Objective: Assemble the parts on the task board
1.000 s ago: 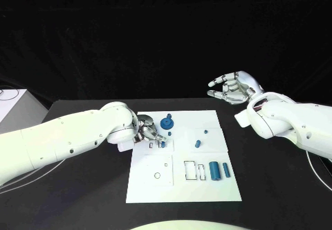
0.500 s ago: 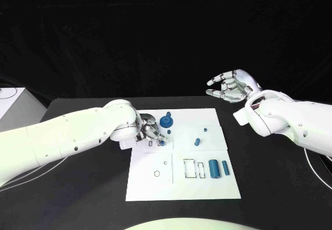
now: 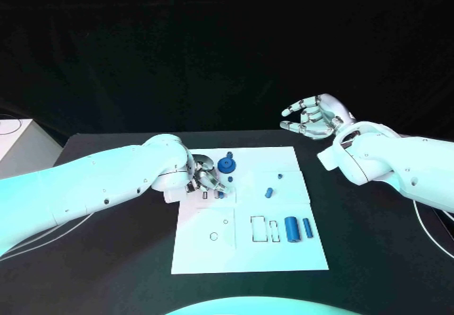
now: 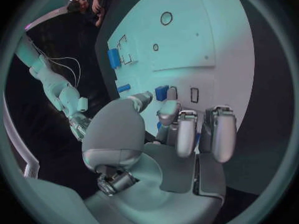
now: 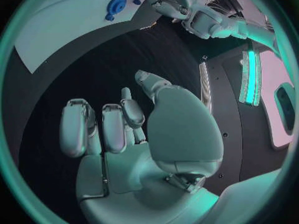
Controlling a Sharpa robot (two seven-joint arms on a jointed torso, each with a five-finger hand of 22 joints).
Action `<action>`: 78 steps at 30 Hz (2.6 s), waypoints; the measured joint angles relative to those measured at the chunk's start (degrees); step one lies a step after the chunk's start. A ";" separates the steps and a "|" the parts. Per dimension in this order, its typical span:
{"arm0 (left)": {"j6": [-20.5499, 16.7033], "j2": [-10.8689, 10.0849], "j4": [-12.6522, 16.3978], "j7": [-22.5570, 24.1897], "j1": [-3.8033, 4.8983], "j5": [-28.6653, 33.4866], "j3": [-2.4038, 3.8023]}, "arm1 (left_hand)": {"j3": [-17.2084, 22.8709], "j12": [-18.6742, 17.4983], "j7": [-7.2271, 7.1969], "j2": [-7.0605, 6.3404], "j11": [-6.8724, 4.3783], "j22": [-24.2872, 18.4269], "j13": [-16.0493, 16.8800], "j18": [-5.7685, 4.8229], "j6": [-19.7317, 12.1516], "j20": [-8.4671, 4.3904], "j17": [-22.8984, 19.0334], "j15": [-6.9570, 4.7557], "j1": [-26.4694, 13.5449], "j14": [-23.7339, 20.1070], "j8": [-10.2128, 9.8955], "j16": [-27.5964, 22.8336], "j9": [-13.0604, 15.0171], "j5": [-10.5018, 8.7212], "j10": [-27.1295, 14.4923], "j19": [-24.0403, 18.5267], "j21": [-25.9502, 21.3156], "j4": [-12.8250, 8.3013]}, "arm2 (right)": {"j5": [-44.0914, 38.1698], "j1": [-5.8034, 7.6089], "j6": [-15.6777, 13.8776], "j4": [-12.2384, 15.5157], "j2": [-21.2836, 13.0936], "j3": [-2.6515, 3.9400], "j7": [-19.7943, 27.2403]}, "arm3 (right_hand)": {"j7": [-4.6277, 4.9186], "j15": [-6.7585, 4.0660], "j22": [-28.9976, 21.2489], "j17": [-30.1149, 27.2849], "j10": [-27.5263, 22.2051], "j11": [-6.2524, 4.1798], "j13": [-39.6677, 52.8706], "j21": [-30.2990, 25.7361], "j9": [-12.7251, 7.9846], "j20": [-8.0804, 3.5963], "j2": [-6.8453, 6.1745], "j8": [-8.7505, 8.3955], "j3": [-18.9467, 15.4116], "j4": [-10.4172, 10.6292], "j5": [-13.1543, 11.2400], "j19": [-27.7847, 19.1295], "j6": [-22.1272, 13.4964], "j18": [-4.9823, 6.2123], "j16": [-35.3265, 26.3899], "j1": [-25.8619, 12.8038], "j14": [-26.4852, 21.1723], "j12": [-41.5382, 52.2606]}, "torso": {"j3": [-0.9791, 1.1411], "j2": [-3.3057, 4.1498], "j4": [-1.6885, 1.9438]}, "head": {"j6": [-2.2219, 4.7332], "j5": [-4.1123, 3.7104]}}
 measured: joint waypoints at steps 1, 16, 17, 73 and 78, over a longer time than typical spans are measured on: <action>0.07 0.04 -0.09 0.00 0.00 0.00 0.00 | 0.26 0.00 0.00 0.23 -0.09 0.00 0.00 0.00 0.00 0.00 0.00 0.00 0.23 0.00 0.05 0.00 0.15 0.00 -0.09 0.00 0.00 -0.26 | -0.01 -0.01 0.01 -0.01 0.02 -0.01 -0.05 | 0.00 0.00 0.00 0.00 0.00 0.00 0.00 0.00 0.00 0.00 0.00 0.00 0.00 0.00 0.00 0.00 0.00 0.00 0.00 0.00 0.00 0.00 | 0.00 0.00 0.00 | -0.05 -0.03; 0.69 0.27 -0.59 -0.01 0.03 0.45 0.02 | 4.70 0.00 -0.94 1.50 -0.81 0.00 0.11 0.00 -0.10 -0.52 0.00 -0.82 2.72 -0.01 4.50 0.00 3.28 0.00 -0.81 -0.11 -0.31 -2.77 | -0.14 -0.09 0.23 -0.28 0.26 -0.10 -0.80 | 0.00 0.00 -0.01 -0.01 0.00 0.00 -0.10 0.00 -0.01 0.00 0.00 0.00 0.00 0.00 0.00 0.00 0.00 0.00 0.00 0.00 0.00 0.00 | 0.07 -0.03 0.04 | -0.48 -0.14; 0.69 0.28 -0.61 0.00 0.03 0.58 0.02 | 5.74 0.00 -1.14 1.58 -0.81 0.00 -0.02 0.00 -0.30 -0.73 0.00 -0.82 3.23 -0.01 5.13 0.00 3.84 -0.02 -0.81 0.10 -0.36 -3.34 | -0.14 -0.11 0.26 -0.30 0.28 -0.10 -0.84 | 0.00 0.00 -0.01 -0.01 0.00 0.00 -0.10 0.00 -0.01 0.00 0.00 0.00 0.00 0.00 0.00 0.00 0.00 0.00 0.00 0.00 0.00 0.00 | 0.06 -0.04 0.04 | -0.50 -0.14; -6.80 -4.52 5.15 1.57 -0.03 -1.72 -0.31 | 19.04 -1.03 -2.52 -3.64 -3.49 -0.01 0.10 0.01 -2.28 -2.77 -0.01 -2.96 -2.60 -0.12 15.68 0.00 18.51 11.63 0.24 0.10 -0.85 -7.06 | -0.38 -0.44 2.00 -0.20 -0.21 -0.36 -1.99 | 0.18 0.20 -0.01 -0.03 -0.40 0.00 -0.25 -0.44 0.01 0.00 0.45 -0.01 -0.30 0.64 0.00 -0.41 -0.18 0.00 -0.32 -0.45 0.21 -0.49 | 0.14 0.04 0.07 | -0.66 0.38; -6.86 -4.25 5.12 1.57 -0.04 -2.43 -0.75 | 18.88 -1.03 -2.56 -3.65 -3.69 -0.01 0.28 0.01 -2.07 -2.76 -0.01 -2.96 -2.60 -0.12 15.68 0.00 18.51 12.66 0.45 0.10 -0.85 -7.21 | -0.39 -0.44 2.00 -0.16 -0.21 -0.36 -1.99 | 0.18 0.21 -0.01 -0.04 -0.40 0.00 -0.25 -0.44 0.01 0.12 0.45 -0.01 -0.30 0.64 0.00 -0.52 -0.18 0.00 -0.32 -0.45 0.21 -0.48 | 0.14 0.04 0.07 | -0.87 0.41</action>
